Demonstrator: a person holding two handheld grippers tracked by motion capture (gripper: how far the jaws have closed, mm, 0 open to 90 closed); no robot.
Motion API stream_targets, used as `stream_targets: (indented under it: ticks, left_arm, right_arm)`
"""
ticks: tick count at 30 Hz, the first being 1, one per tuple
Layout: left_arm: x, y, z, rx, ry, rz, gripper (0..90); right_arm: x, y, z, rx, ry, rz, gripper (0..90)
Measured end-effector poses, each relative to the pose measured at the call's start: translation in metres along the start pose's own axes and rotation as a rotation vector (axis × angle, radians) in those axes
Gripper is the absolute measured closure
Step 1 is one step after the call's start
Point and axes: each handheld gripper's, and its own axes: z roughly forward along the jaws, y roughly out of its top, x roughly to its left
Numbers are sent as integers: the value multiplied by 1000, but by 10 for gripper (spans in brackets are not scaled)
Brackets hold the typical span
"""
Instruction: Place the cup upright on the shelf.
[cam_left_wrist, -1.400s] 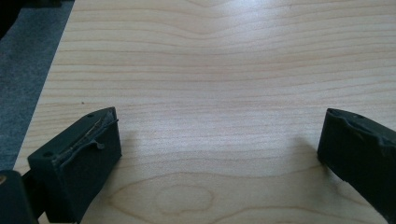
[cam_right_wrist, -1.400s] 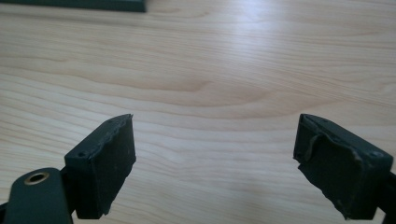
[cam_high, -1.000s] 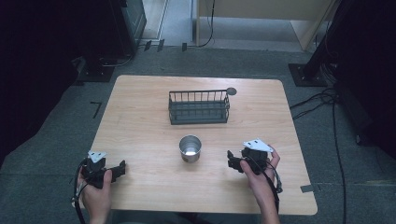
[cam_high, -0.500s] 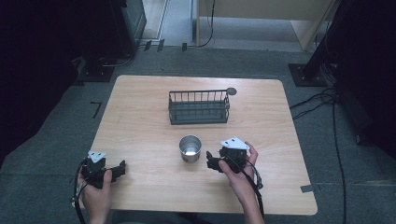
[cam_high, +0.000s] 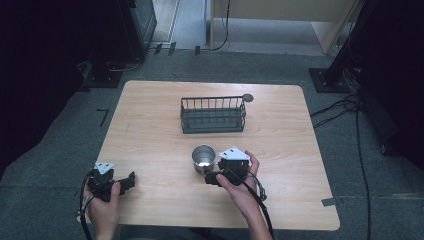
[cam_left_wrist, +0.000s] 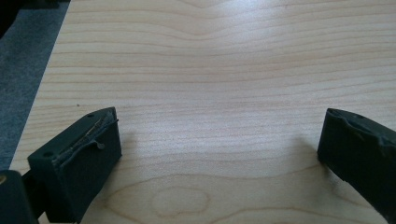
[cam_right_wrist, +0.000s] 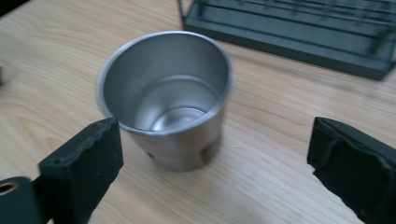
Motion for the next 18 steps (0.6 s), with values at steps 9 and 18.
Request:
stream_targets:
  ticks: [9, 18]
  left_arm:
    - [0, 0, 0, 0, 0, 0, 0]
    - [0, 0, 0, -1, 0, -1, 0]
  right_arm:
    - [16, 7, 18, 21, 23, -13, 14]
    - [27, 5, 39, 31, -34, -24, 21]
